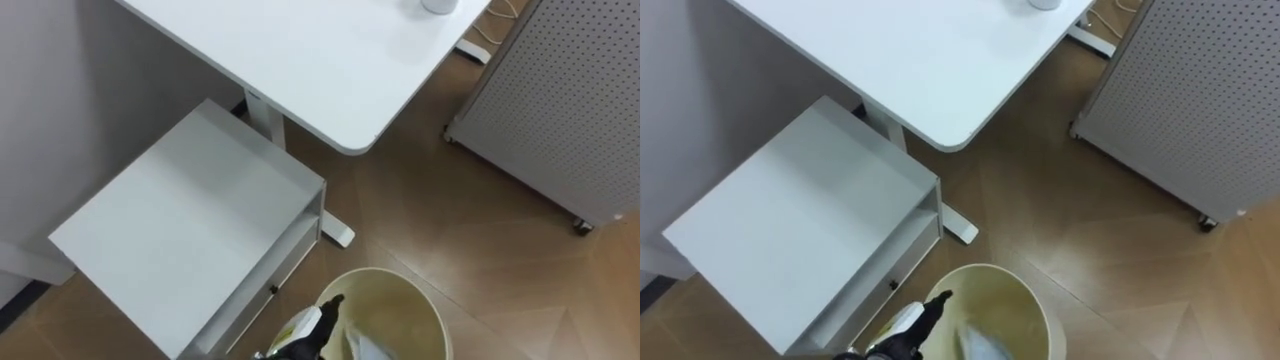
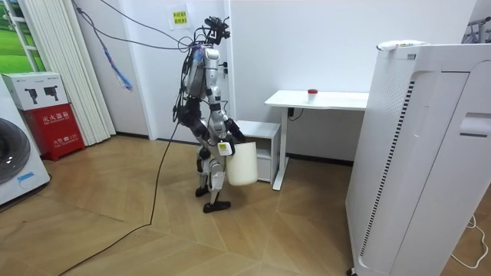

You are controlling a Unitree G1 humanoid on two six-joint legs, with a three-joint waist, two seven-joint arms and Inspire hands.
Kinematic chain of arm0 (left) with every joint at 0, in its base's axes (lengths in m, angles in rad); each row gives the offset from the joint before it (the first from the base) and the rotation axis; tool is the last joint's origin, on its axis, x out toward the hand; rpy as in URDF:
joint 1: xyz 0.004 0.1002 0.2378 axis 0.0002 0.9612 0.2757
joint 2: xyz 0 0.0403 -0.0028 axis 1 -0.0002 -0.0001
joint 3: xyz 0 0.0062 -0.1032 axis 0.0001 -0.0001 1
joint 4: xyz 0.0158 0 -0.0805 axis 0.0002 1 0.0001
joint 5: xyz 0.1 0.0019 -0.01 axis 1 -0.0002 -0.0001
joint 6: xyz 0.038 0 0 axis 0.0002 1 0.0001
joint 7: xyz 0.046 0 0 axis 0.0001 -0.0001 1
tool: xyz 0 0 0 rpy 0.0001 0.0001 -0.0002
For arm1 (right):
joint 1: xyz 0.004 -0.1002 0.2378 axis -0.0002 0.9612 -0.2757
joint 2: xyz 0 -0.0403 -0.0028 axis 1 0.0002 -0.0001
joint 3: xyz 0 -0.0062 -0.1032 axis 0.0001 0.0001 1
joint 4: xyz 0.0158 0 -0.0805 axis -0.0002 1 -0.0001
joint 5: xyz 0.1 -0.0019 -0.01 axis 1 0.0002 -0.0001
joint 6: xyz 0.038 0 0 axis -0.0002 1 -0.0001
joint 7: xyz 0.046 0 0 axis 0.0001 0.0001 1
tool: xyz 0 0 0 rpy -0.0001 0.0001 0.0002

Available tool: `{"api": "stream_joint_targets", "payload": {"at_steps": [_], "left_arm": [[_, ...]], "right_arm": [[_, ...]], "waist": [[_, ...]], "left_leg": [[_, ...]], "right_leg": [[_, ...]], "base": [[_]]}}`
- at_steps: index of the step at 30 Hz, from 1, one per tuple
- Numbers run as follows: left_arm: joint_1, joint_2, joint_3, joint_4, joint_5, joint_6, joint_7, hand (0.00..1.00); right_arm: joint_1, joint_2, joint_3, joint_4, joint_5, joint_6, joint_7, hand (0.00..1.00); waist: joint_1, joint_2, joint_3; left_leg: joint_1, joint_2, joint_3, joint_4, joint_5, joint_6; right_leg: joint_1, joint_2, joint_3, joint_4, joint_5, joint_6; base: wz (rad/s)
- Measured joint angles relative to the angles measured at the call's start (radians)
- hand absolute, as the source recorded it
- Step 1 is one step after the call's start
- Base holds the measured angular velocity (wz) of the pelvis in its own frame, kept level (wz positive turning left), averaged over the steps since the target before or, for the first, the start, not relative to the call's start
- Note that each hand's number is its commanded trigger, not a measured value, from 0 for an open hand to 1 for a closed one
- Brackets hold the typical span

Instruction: Pick garbage

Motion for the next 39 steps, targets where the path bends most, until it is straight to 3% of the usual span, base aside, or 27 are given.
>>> {"api": "stream_joint_targets", "payload": {"at_steps": [1, 4, 10, 18, 23, 26, 28, 30, 32, 34, 35, 37, 39], "left_arm": [[0.000, 0.002, 0.001, 0.000, 0.000, 0.004, 0.000, 0.00], [0.000, 0.007, 0.011, -0.006, 0.001, 0.009, 0.000, 0.00], [0.017, 0.036, 0.050, -0.092, 0.005, 0.003, 0.005, 0.00], [0.062, 0.074, 0.051, -0.150, 0.009, -0.012, 0.022, 0.00], [0.113, 0.102, 0.077, -0.292, 0.024, -0.013, 0.033, 0.00], [0.137, 0.112, 0.100, -0.350, 0.038, -0.024, 0.035, 0.00], [0.183, 0.127, 0.129, -0.452, 0.051, -0.031, 0.035, 0.00], [0.196, 0.137, 0.138, -0.499, 0.051, -0.042, 0.043, 0.00], [0.219, 0.148, 0.166, -0.516, 0.050, -0.048, 0.058, 0.00], [0.249, 0.169, 0.207, -0.534, 0.050, -0.050, 0.072, 0.00], [0.254, 0.171, 0.218, -0.535, 0.050, -0.050, 0.075, 0.00], [0.276, 0.176, 0.280, -0.547, 0.049, -0.050, 0.077, 0.00], [0.305, 0.178, 0.322, -0.587, 0.043, -0.050, 0.095, 0.00]], "right_arm": [[0.003, -0.003, -0.006, 0.007, 0.000, 0.000, 0.000, 1.00], [0.003, -0.007, -0.013, 0.011, 0.002, 0.001, -0.001, 1.00], [0.022, -0.011, -0.045, 0.017, 0.002, 0.008, 0.000, 1.00], [0.068, -0.038, -0.113, 0.018, -0.005, 0.009, 0.000, 1.00], [0.102, -0.051, -0.177, 0.012, 0.013, 0.008, -0.001, 1.00], [0.141, -0.052, -0.215, 0.007, 0.007, 0.007, 0.000, 1.00], [0.179, -0.054, -0.236, -0.002, 0.005, 0.007, 0.009, 1.00], [0.208, -0.055, -0.254, -0.004, 0.008, 0.008, 0.010, 1.00], [0.227, -0.056, -0.271, -0.004, 0.002, 0.008, 0.010, 1.00], [0.253, -0.060, -0.291, -0.007, 0.001, 0.008, 0.010, 1.00], [0.256, -0.060, -0.291, -0.007, 0.001, 0.008, 0.010, 1.00], [0.264, -0.056, -0.291, -0.003, -0.001, 0.008, 0.010, 1.00], [0.278, -0.055, -0.292, -0.010, -0.006, 0.008, 0.012, 1.00]], "waist": [[0.002, 0.009, -0.0011], [0.004, 0.012, -0.0016], [0.006, 0.016, -0.0018], [0.018, 0.033, -0.0109], [0.024, 0.029, -0.0147], [0.020, 0.021, -0.0228], [0.019, 0.006, -0.0356], [0.023, -0.010, -0.0422], [0.024, -0.020, -0.0534], [0.035, -0.034, -0.0625], [0.044, -0.036, -0.0629], [0.075, -0.040, -0.0619], [0.080, -0.042, -0.0613]], "left_leg": [[0.013, -0.001, 0.001, -0.007, 0.000, 0.000], [0.058, -0.013, 0.003, -0.041, 0.007, -0.001], [0.134, -0.017, 0.003, -0.077, 0.011, -0.005], [0.221, -0.023, 0.006, -0.115, 0.011, -0.006], [0.275, -0.036, 0.020, -0.147, 0.011, -0.005], [0.338, -0.043, 0.036, -0.179, 0.011, -0.005], [0.381, -0.046, 0.049, -0.195, 0.011, -0.005], [0.419, -0.046, 0.061, -0.212, 0.010, -0.007], [0.457, -0.045, 0.066, -0.228, 0.003, -0.012], [0.498, -0.038, 0.101, -0.235, -0.012, -0.015], [0.507, -0.034, 0.116, -0.234, -0.017, -0.016], [0.534, -0.016, 0.151, -0.223, -0.040, -0.023], [0.554, -0.004, 0.174, -0.221, -0.051, -0.029]], "right_leg": [[0.014, 0.000, -0.003, -0.009, 0.001, 0.002], [0.047, -0.005, 0.000, -0.019, -0.002, 0.006], [0.123, -0.003, -0.003, -0.055, -0.002, 0.008], [0.207, 0.002, 0.001, -0.097, -0.001, 0.017], [0.239, -0.004, 0.023, -0.097, -0.006, 0.026], [0.281, -0.002, 0.040, -0.106, -0.008, 0.033], [0.309, -0.002, 0.056, -0.115, -0.010, 0.036], [0.330, 0.005, 0.070, -0.121, -0.011, 0.038], [0.359, 0.015, 0.082, -0.136, -0.008, 0.040], [0.373, 0.016, 0.082, -0.129, -0.007, 0.040], [0.373, 0.016, 0.077, -0.129, -0.003, 0.039], [0.379, 0.012, 0.023, -0.131, 0.016, 0.032], [0.392, 0.011, -0.011, -0.138, 0.021, 0.026]], "base": [[0.07], [0.00], [0.00], [-0.01], [-0.10], [-0.21], [-0.25], [-0.25], [-0.36], [-0.55], [-0.84], [-0.90], [-0.57]]}}
